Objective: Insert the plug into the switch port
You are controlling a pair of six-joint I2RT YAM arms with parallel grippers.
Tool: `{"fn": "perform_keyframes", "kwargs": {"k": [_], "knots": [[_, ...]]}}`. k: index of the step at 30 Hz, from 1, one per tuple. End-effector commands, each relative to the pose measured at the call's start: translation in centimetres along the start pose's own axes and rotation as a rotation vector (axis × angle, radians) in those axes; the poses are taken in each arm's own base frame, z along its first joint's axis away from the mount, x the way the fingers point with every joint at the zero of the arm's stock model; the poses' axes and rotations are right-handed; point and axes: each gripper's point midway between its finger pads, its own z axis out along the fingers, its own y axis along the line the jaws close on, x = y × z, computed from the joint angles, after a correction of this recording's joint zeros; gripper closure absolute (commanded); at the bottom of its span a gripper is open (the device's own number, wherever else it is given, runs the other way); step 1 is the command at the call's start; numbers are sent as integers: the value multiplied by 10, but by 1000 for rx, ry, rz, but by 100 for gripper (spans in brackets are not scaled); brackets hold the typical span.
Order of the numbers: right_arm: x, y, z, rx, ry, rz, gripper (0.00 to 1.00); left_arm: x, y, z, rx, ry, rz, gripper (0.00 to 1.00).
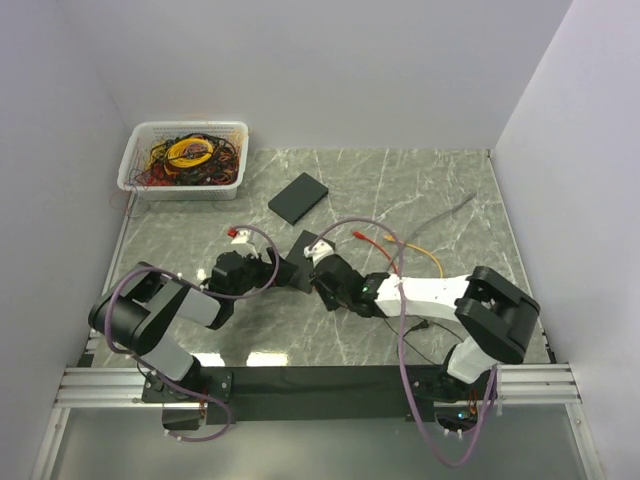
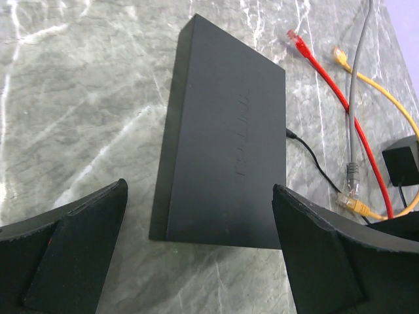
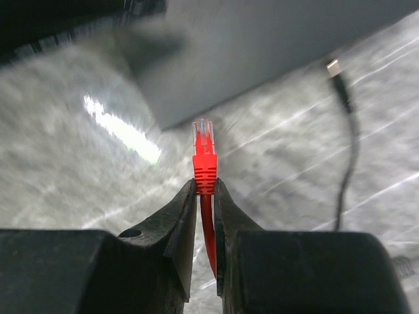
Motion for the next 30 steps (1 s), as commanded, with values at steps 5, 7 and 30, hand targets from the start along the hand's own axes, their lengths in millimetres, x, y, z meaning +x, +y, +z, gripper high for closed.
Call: {"fn": "perform_keyframes", "kwargs": {"k": [5, 7, 30], "knots": [[-6, 8, 6, 19, 0, -8, 100, -3, -8, 6, 31, -8, 46, 3], [-8, 6, 7, 32, -3, -8, 100, 0, -8, 7, 34, 2, 47, 3], [-26, 7, 10, 53, -44, -26, 100, 5, -7, 10, 41, 21, 69, 6]]}}
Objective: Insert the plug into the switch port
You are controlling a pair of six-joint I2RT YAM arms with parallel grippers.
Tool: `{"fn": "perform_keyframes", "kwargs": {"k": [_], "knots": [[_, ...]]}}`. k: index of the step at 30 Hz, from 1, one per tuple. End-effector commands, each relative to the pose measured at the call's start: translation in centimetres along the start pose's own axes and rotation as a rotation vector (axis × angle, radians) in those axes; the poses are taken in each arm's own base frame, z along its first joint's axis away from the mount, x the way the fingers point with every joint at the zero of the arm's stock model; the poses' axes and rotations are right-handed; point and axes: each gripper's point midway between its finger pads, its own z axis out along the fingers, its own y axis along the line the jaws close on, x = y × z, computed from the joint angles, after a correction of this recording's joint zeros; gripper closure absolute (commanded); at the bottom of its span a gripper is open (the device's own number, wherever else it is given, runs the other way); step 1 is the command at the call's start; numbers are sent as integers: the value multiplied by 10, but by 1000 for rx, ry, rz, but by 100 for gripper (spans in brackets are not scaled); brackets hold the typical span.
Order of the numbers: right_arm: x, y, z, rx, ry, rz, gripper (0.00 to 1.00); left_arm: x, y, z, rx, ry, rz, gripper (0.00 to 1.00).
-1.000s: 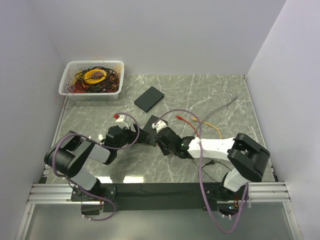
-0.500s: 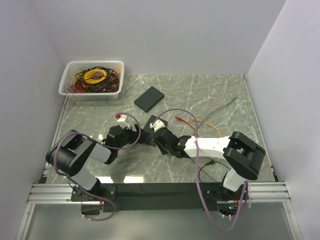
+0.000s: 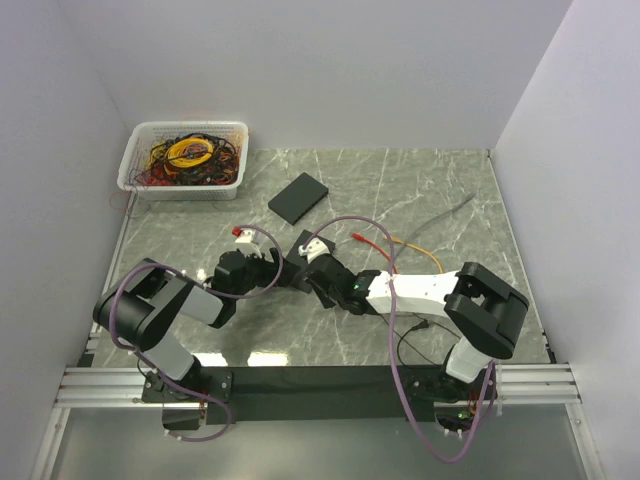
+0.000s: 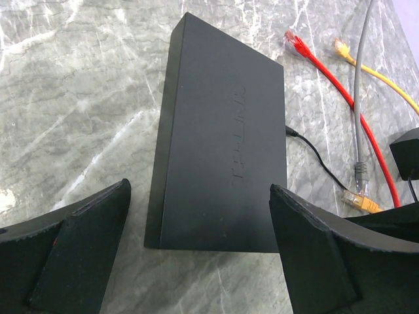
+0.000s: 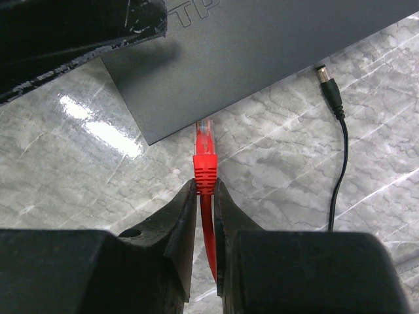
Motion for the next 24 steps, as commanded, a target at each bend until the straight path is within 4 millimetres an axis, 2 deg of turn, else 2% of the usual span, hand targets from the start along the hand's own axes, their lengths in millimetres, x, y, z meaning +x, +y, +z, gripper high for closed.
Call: {"fn": "perform_keyframes", "kwargs": {"k": [1, 8, 14, 15, 20, 24], "knots": [[-25, 11, -2, -26, -74, 12, 100, 2, -4, 5, 26, 14, 24, 6], [-31, 19, -8, -64, -105, 10, 100, 7, -10, 7, 78, 29, 37, 8], [-30, 22, -12, -74, -118, -2, 100, 10, -8, 11, 72, 47, 64, 9], [-35, 23, -12, -78, -141, 4, 100, 9, -8, 12, 74, 47, 66, 9], [-30, 25, -5, -83, -135, 2, 100, 14, -12, 14, 111, 63, 85, 10], [-34, 25, -3, -78, -162, 14, 100, 21, -17, 14, 163, 85, 96, 11]]}}
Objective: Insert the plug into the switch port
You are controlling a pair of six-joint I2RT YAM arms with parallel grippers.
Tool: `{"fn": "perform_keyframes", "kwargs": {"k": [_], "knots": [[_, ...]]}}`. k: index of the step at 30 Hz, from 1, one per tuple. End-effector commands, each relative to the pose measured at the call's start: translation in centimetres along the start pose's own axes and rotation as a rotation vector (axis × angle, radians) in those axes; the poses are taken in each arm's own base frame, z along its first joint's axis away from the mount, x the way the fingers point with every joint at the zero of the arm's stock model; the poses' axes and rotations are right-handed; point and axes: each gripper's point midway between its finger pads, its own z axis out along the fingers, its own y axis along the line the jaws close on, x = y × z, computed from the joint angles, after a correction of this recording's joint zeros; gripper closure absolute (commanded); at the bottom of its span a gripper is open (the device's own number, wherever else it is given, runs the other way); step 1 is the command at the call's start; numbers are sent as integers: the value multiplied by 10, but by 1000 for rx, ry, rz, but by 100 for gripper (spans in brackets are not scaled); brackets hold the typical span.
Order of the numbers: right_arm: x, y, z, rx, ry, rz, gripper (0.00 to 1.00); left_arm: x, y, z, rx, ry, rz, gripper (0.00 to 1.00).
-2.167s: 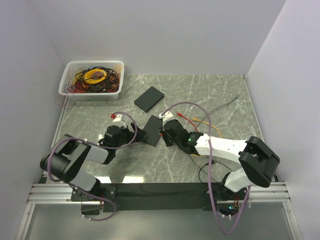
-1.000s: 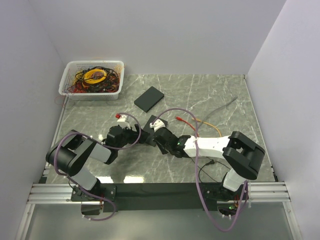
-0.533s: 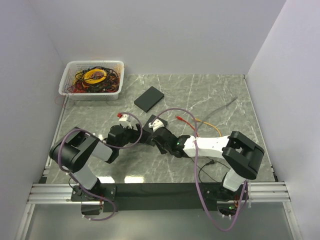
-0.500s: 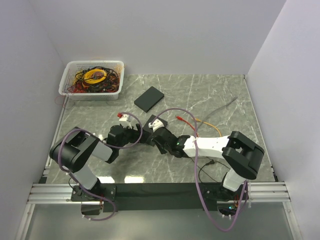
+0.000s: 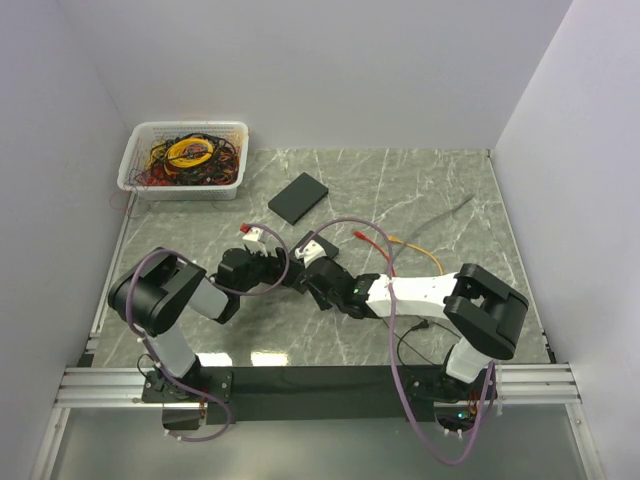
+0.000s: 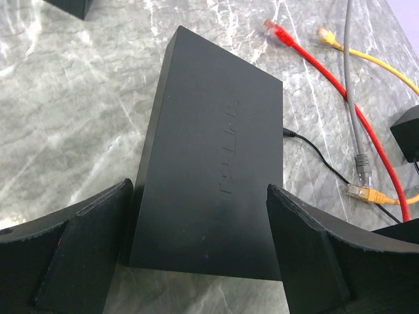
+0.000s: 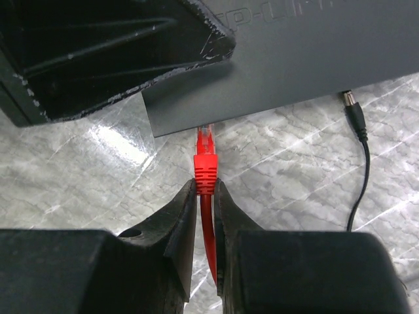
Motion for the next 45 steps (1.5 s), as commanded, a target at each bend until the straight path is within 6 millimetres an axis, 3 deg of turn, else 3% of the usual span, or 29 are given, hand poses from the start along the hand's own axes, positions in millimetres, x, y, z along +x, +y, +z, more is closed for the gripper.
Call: {"fn": "perform_keyframes", "kwargs": {"k": [1, 11, 20, 27, 35, 45], "knots": [[-26, 8, -1, -23, -117, 32, 100, 20, -13, 0, 93, 78, 7, 11], [-17, 1, 14, 39, -100, 55, 100, 33, -10, 2, 122, 118, 5, 13], [-17, 4, 27, 59, -86, 68, 100, 43, -6, 2, 137, 149, -17, 23], [-23, 0, 25, 74, -99, 62, 100, 44, -9, 0, 154, 150, -14, 26], [-37, 6, 28, 67, -108, 61, 100, 49, -15, -8, 189, 157, -20, 29], [-84, 19, 32, 50, -164, 27, 100, 57, -24, -17, 236, 177, -25, 31]]}}
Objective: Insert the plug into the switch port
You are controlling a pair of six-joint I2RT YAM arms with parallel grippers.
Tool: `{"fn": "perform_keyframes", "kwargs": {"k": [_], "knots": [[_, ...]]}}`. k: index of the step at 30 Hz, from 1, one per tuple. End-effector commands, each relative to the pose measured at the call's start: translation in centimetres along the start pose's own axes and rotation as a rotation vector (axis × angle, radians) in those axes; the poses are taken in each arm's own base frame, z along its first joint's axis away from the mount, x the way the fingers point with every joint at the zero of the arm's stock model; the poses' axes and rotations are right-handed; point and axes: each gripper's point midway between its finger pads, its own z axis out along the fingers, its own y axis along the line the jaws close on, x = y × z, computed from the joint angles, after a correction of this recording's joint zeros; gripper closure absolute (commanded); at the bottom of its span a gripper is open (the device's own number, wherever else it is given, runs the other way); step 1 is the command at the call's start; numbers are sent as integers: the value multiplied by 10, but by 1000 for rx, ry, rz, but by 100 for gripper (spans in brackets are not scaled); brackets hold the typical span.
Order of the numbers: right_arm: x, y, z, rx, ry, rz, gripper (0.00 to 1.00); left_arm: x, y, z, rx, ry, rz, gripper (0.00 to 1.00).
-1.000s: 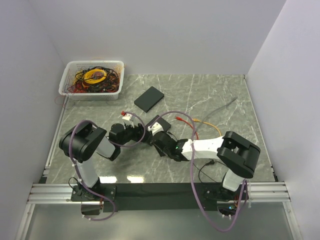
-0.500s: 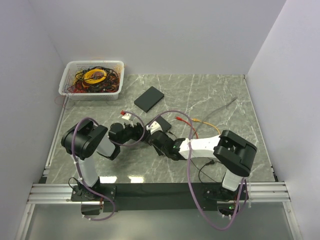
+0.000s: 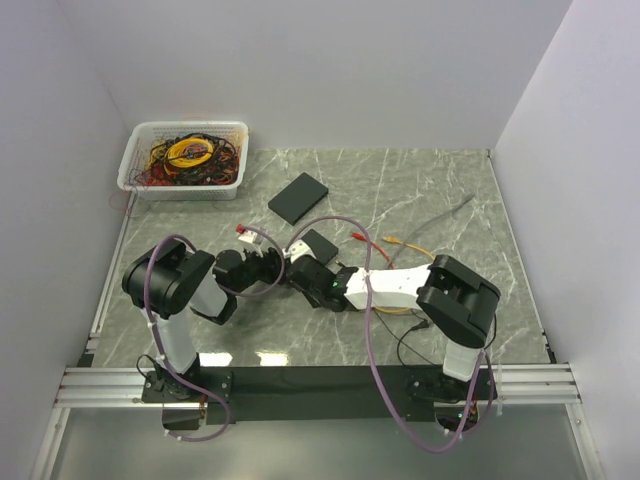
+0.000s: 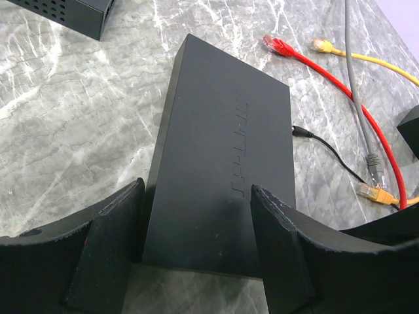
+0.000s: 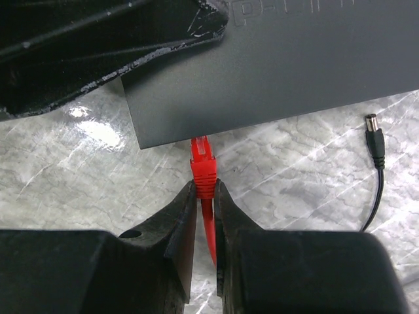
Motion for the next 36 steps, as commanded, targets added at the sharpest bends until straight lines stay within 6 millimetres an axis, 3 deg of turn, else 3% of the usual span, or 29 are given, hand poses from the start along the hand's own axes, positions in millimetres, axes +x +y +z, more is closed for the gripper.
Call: {"fn": "perform_keyframes", "kwargs": {"k": [1, 7, 14, 20, 27, 32, 36], "knots": [[-87, 17, 2, -39, -248, 70, 100, 56, -43, -20, 191, 221, -82, 31], [-106, 13, 2, -34, -291, 47, 100, 63, -54, -23, 231, 241, -70, 32], [-143, 12, -8, -86, -403, 82, 100, 65, -65, -27, 282, 248, -81, 31], [-156, 15, -19, -168, -540, 146, 100, 60, -70, -31, 304, 234, -95, 30], [-153, 17, -19, -275, -581, 181, 100, 55, -82, -39, 381, 217, -111, 30], [-170, 22, -24, -350, -625, 165, 100, 54, -97, -45, 478, 231, -125, 30], [-190, 25, -28, -361, -672, 151, 100, 58, -98, -46, 489, 244, -139, 31]]}}
